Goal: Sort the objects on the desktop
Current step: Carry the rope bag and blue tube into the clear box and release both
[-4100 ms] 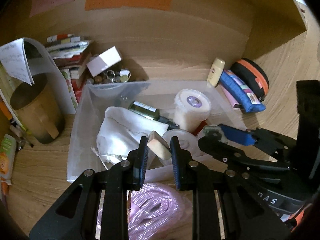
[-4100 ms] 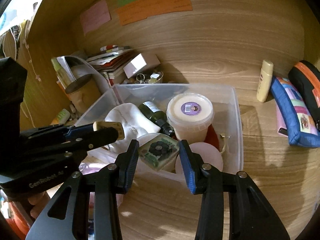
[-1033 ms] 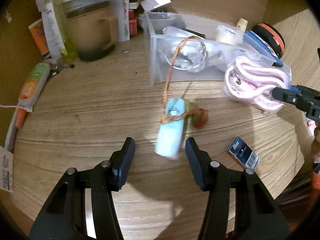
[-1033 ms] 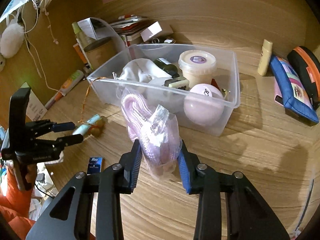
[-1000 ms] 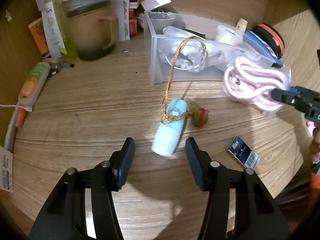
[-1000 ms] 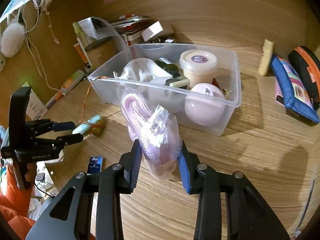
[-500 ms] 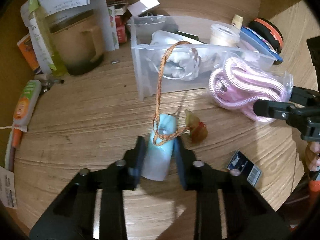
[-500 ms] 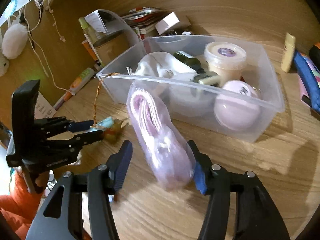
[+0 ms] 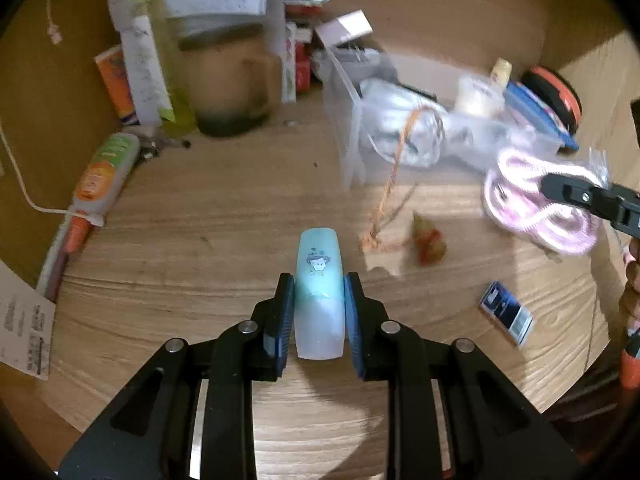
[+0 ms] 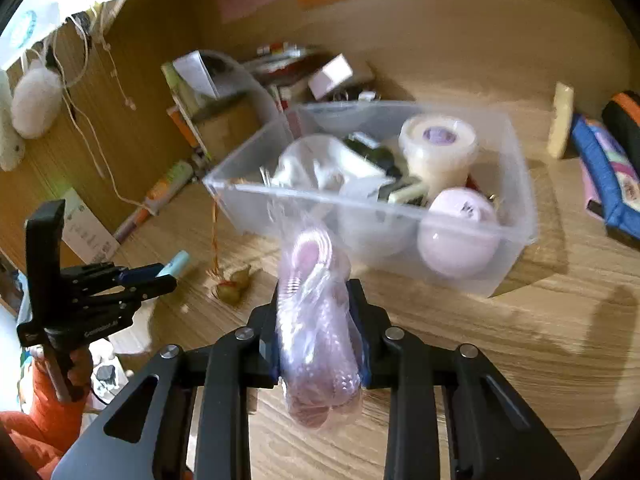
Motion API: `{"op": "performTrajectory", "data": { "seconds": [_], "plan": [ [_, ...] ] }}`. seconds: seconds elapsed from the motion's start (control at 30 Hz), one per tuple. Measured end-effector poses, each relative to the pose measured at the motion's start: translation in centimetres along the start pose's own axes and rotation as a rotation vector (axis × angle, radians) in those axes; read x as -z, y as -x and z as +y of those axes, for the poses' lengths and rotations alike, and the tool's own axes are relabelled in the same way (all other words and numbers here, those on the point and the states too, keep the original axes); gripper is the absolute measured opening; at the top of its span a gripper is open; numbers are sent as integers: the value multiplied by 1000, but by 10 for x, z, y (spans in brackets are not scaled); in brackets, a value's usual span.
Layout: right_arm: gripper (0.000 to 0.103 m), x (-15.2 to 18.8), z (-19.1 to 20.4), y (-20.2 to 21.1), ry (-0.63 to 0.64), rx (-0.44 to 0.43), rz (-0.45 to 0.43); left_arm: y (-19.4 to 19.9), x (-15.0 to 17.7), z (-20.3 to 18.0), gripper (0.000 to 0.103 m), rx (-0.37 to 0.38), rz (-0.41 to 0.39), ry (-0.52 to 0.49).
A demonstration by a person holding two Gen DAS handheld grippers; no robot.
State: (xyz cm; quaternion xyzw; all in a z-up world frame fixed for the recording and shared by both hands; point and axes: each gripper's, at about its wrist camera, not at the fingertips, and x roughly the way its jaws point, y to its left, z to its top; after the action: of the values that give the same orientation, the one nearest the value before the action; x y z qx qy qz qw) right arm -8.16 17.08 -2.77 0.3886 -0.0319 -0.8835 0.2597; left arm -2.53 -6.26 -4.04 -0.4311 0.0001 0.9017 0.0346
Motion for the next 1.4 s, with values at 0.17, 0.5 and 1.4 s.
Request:
{"op": "performTrajectory", "data": {
  "seconds": [0.17,0.5,1.4],
  "plan": [
    [23,-7,0,21,-3,22,-56,15,-11,-6,24,22,-59,9],
    [21,-29,0,45,24,72,-116,35,-42,-31,24,113,-151,-17],
    [20,-126,-28,16,62,363,-201,1,-140,-54,24,187,-184,-78]
  ]
}}
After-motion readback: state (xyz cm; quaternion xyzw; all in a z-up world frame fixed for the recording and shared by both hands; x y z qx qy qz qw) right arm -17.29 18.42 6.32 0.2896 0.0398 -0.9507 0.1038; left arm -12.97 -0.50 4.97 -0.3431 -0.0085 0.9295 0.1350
